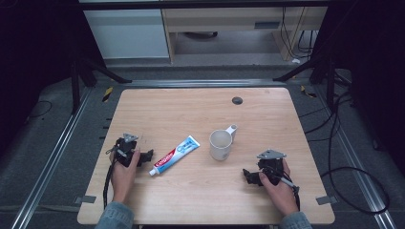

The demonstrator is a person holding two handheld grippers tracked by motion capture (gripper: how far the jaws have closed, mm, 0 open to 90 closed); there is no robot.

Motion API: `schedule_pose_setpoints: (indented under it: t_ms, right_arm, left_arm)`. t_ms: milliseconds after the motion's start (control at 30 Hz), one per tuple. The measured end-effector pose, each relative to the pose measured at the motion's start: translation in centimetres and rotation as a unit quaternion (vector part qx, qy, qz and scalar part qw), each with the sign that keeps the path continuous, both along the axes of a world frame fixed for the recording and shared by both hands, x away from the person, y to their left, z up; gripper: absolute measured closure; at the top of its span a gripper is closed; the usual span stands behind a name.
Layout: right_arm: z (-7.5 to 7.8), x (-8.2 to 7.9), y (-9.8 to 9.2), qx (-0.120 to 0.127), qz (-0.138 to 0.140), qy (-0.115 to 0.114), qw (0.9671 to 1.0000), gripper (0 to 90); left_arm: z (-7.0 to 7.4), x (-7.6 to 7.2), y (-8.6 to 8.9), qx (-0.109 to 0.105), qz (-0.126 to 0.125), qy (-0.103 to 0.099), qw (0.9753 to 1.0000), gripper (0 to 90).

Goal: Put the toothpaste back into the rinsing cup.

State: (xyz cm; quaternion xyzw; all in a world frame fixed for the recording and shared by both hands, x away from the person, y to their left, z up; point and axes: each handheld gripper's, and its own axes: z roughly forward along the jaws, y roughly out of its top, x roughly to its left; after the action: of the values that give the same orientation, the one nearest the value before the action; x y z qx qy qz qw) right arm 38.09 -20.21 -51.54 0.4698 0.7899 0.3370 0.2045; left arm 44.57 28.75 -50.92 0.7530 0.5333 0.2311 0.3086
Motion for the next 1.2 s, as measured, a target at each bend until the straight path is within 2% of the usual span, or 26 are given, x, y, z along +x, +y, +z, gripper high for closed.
schedule_pose_setpoints:
  t_ms: [200, 300, 333, 367, 467, 500, 533, 567, 767, 867, 1033, 1200]
  right_arm:
    - [0.0, 0.0, 0.0, 0.0, 0.0, 0.0, 1.0, 0.3]
    - [0.0, 0.0, 0.0, 0.0, 0.0, 0.0, 1.0, 0.3]
    - [0.0, 0.0, 0.0, 0.0, 0.0, 0.0, 1.0, 0.3]
    - [0.0, 0.0, 0.0, 0.0, 0.0, 0.0, 1.0, 0.4]
    - [0.0, 0.0, 0.0, 0.0, 0.0, 0.0, 1.0, 0.3]
    - [0.0, 0.0, 0.0, 0.0, 0.0, 0.0, 1.0, 0.4]
    - [0.0, 0.0, 0.0, 0.0, 0.0, 0.0, 1.0, 0.4]
    - [0.0, 0.0, 0.0, 0.0, 0.0, 0.0, 1.0, 0.3]
    - [0.0, 0.0, 0.0, 0.0, 0.0, 0.0, 1.0, 0.3]
    - [0.0, 0.0, 0.0, 0.0, 0.0, 0.0, 1.0, 0.3]
    - [0.0, 0.0, 0.0, 0.0, 0.0, 0.0, 1.0, 0.4]
    - [0.0, 0.0, 0.0, 0.0, 0.0, 0.0, 1.0, 0.3]
  left_arm:
    - [0.0, -0.1, 0.0, 0.001, 0.003, -0.001, 1.0, 0.0]
    - [0.2, -0.4, 0.1, 0.01, -0.004, -0.012, 0.9999, 2.8]
    - [0.5, -0.6, 0.1, 0.012, -0.002, -0.022, 0.9997, 4.1]
    - [1.1, -1.1, 0.2, 0.005, -0.003, -0.034, 0.9994, 2.5]
    - [1.6, -1.7, 0.0, 0.005, -0.007, -0.043, 0.999, 2.6]
    - [2.1, -2.3, -0.4, 0.015, -0.016, -0.047, 0.9987, 2.6]
    - [2.1, -2.3, -0.4, 0.015, -0.016, -0.047, 0.9987, 2.6]
    - [2.7, -2.8, -0.7, 0.022, -0.021, -0.056, 0.998, 2.6]
    - [4.3, -3.8, -1.4, 0.025, -0.037, -0.074, 0.9962, 3.1]
    - [5.1, -4.2, -1.7, 0.035, -0.045, -0.082, 0.995, 3.1]
    - [6.4, -4.6, -1.7, 0.026, -0.056, -0.078, 0.995, 3.2]
    - [7.6, -4.8, -2.5, 0.046, -0.079, -0.059, 0.9941, 4.2]
